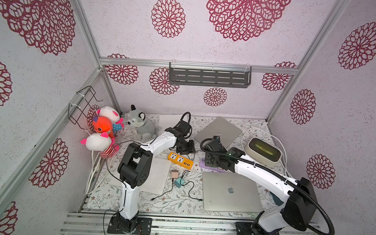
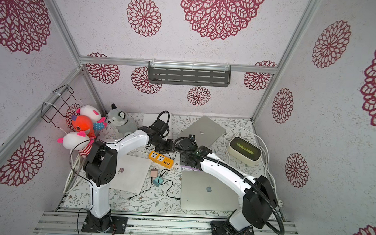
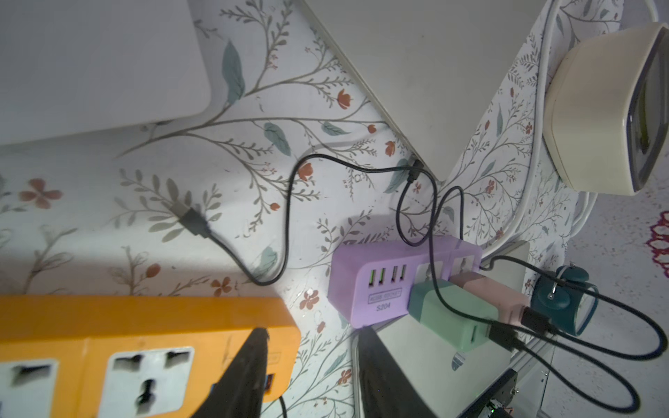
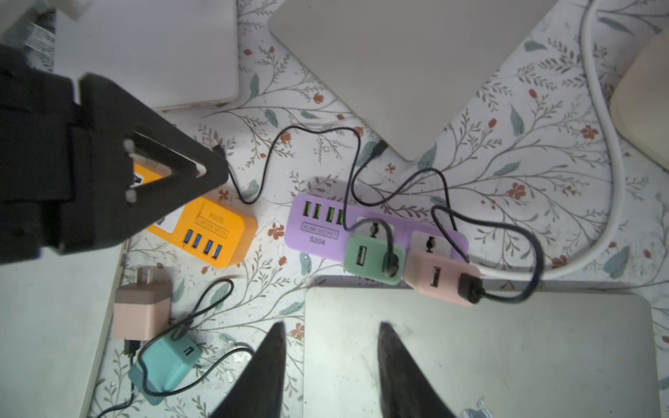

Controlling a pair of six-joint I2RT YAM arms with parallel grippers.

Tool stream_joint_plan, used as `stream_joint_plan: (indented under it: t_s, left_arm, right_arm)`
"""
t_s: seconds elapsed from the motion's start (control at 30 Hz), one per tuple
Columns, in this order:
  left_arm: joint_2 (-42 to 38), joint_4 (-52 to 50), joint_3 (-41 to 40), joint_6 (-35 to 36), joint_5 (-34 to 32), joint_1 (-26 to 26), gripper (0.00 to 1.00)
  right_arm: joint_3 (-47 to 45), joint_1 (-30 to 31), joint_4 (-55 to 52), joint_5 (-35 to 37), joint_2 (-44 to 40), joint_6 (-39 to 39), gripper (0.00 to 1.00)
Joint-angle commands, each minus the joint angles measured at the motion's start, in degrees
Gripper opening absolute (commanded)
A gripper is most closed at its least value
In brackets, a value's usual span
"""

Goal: Unplug the laptop charger
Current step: Remove the charging cable from the laptop, then remove the plug from the socket.

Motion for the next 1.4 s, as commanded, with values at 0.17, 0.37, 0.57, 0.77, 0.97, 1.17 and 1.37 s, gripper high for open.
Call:
stream_joint_plan:
  t_s: [0.17,0.37,0.57,0.77,0.97,1.17,1.37]
  left_arm:
    - [1.52,3.82,-0.01,-2.38,0.13,-2.85,0.45]
    - [2.55,4.61,0.08,-3.10,0.81,-3.61,0.45]
    - [3.17,4.74,0.18,-3.20,0.92,-3.97,0.45]
    - [3.83,5.12,0.18,-3.28,1.38,-4.06,0.45]
    - [4.49,5.40,0.27,-3.42,1.80,-4.24,0.45]
    - [4.67,5.49,0.27,-3.41,1.96,-4.33,0.45]
    - [4.75,5.85,-0.07,-3.55,2.15,-4.61,0.45]
  right_arm:
    - [-4.36,0.11,3.68,4.14,-2.52,5.12,0.47]
    - [-5.40,-1.05,4.68,5.10,-1.63,6.08,0.50]
    - [-5.11,-2.72,6.42,3.35,0.11,5.20,0.50]
    - [-4.95,-3.78,7.43,2.21,1.96,4.58,0.50]
    - [-4.38,-4.04,7.21,1.99,4.16,4.14,0.50]
    - [-4.02,-4.22,7.56,1.85,5.90,3.76,0.50]
    - [-3.78,-4.35,7.91,1.86,7.11,3.49,0.49]
